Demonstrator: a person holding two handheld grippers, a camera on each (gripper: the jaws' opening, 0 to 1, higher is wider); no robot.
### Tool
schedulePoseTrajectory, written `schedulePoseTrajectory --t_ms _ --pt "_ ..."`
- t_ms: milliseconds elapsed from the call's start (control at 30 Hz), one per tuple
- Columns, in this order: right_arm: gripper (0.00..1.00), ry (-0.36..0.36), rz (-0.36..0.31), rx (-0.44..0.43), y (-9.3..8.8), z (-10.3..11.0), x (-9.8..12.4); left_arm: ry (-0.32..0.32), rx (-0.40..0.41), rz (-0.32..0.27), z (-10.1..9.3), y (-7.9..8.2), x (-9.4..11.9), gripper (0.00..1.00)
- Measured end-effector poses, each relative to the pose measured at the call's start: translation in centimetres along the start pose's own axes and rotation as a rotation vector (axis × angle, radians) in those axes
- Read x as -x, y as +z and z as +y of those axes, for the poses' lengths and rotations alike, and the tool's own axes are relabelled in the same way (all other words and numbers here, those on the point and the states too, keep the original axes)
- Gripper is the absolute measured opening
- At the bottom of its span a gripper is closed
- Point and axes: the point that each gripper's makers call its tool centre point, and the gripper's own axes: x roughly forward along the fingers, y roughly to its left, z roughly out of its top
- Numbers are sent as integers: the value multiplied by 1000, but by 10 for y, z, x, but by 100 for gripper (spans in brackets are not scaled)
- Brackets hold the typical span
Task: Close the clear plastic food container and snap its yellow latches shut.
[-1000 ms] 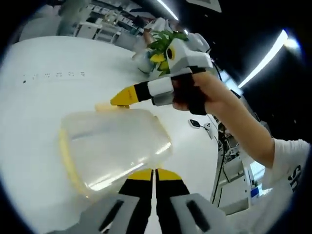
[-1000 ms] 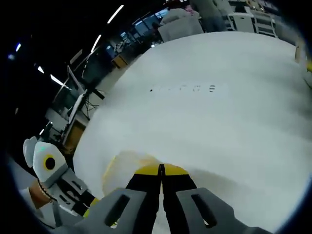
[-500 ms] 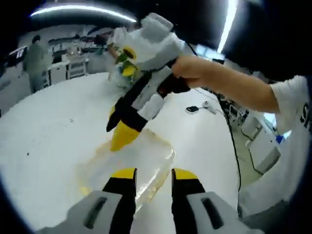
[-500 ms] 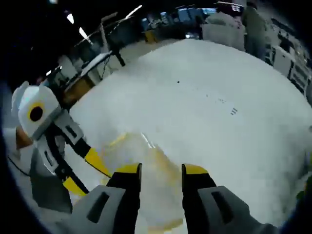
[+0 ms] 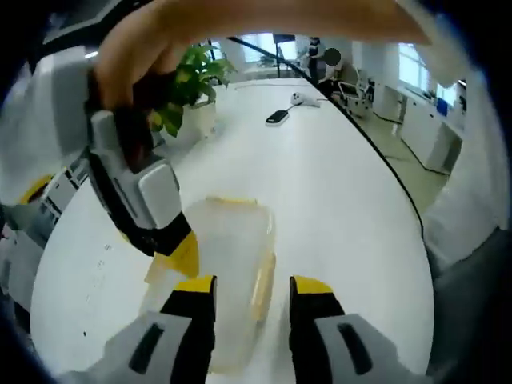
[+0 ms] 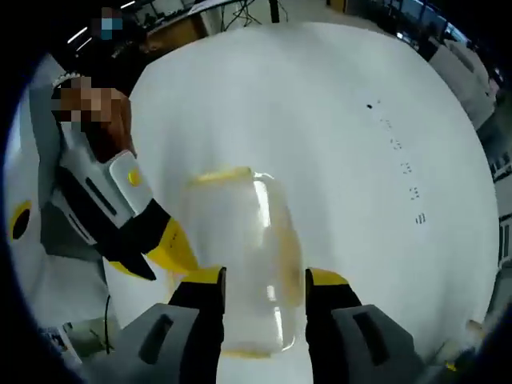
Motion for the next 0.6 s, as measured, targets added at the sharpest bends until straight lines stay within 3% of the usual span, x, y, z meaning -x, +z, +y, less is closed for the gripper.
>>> schedulePoseTrajectory --t_ms 67,200,300,600 --pt "37 18 65 19 -6 1 -1 25 -70 22 6 -1 0 31" --pt "39 21 83 34 -8 7 -3 16 -107 59 6 -6 -3 27" --pt "39 20 95 46 -7 8 -3 50 -203 125 11 -17 -6 26" --pt "38 -26 141 35 -8 14 -3 118 -226 155 10 -19 -8 26"
